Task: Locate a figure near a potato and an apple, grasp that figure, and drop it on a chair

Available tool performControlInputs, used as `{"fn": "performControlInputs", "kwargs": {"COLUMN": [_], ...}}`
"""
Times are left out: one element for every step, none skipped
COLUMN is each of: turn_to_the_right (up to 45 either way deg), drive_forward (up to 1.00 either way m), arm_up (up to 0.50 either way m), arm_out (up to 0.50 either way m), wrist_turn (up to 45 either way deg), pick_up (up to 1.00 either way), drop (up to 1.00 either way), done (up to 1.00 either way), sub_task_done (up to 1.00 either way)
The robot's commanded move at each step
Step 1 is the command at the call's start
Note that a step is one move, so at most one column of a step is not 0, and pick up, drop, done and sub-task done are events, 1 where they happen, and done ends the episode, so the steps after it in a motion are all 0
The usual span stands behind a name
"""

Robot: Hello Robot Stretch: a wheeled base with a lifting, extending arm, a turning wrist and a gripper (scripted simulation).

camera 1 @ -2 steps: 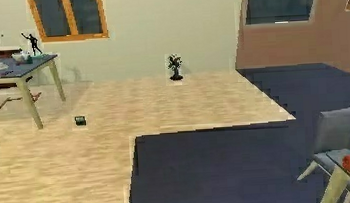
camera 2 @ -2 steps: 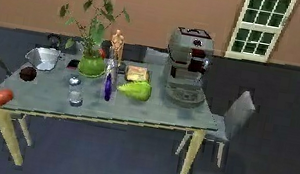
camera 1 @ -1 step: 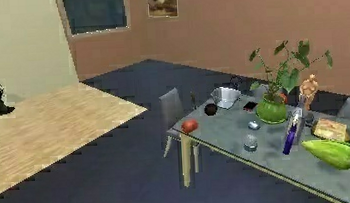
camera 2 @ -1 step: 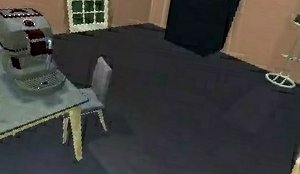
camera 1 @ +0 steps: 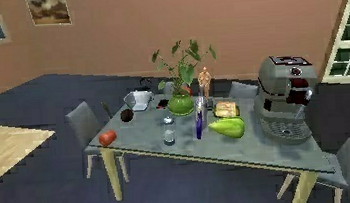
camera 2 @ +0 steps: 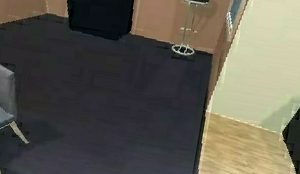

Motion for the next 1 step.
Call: {"fn": "performControlInputs", "kwargs": {"turn_to_the_right": [0.0], "drive_forward": [0.3], "arm_up": [0.0], "arm_out": [0.0], "wrist_turn": [0.0], "pick_up": [0.0], "drop": [0.0], "done": [0.0], "sub_task_done": [0.0]}}
